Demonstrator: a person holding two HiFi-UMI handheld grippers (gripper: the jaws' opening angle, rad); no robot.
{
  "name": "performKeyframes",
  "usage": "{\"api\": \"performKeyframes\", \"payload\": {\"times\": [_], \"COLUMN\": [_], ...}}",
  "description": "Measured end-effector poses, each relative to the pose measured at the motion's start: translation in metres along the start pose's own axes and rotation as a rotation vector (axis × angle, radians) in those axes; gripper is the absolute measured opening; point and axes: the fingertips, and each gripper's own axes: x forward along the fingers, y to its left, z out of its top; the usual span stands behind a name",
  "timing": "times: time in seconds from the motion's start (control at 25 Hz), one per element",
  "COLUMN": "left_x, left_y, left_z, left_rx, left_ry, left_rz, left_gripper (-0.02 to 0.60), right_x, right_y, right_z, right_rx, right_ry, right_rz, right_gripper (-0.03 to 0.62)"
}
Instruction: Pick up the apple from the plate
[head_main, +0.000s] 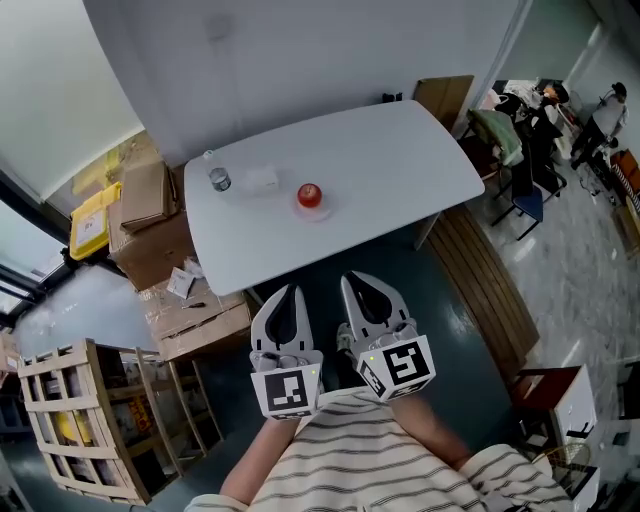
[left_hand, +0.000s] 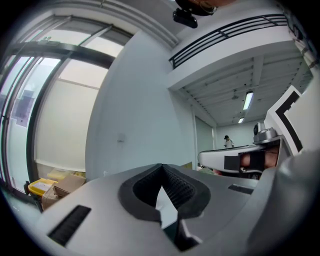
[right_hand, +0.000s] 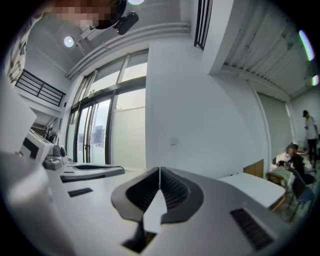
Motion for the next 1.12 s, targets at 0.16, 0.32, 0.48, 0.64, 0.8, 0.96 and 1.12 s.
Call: {"api": "performKeyframes", "payload": {"times": [0.16, 0.32, 0.48, 0.64, 0.8, 0.96, 1.12], "left_x": [0.034, 0.075, 0.116, 0.145, 0.166, 0.184, 0.198], "left_y": [0.012, 0.017, 0.018, 0.02, 0.02, 0.014, 0.011], "left_z": [-0.007, -0.013, -0.022, -0.031, -0.035, -0.044, -0.047], "left_rx": [0.007, 0.014, -0.015, -0.021, -0.001, 0.012, 0.027], "left_ry": [0.0, 0.012, 0.038, 0.066, 0.079, 0.095, 0.095], "left_rz": [0.042, 0.07, 0.087, 0.119, 0.146, 0.169, 0.194], "left_gripper": [0.005, 0.005, 0.005, 0.005, 0.005, 0.005, 0.005], "right_x": [0.033, 0.071, 0.103, 0.127, 0.144, 0.157, 0.167], "right_y": [-0.019, -0.046, -0.073, -0.098, -0.121, -0.14, -0.151], "right_z": [-0.006, -0.011, -0.014, -0.025, -0.034, -0.041, -0.047], "right_rx": [-0.005, -0.002, 0.008, 0.014, 0.025, 0.039, 0.041], "right_ry": [-0.005, 0.007, 0.03, 0.058, 0.079, 0.091, 0.095], "right_rz": [0.035, 0.072, 0.13, 0.162, 0.176, 0.203, 0.226], "right_gripper": [0.014, 0.014, 0.014, 0.014, 0.014, 0.014, 0.014]}}
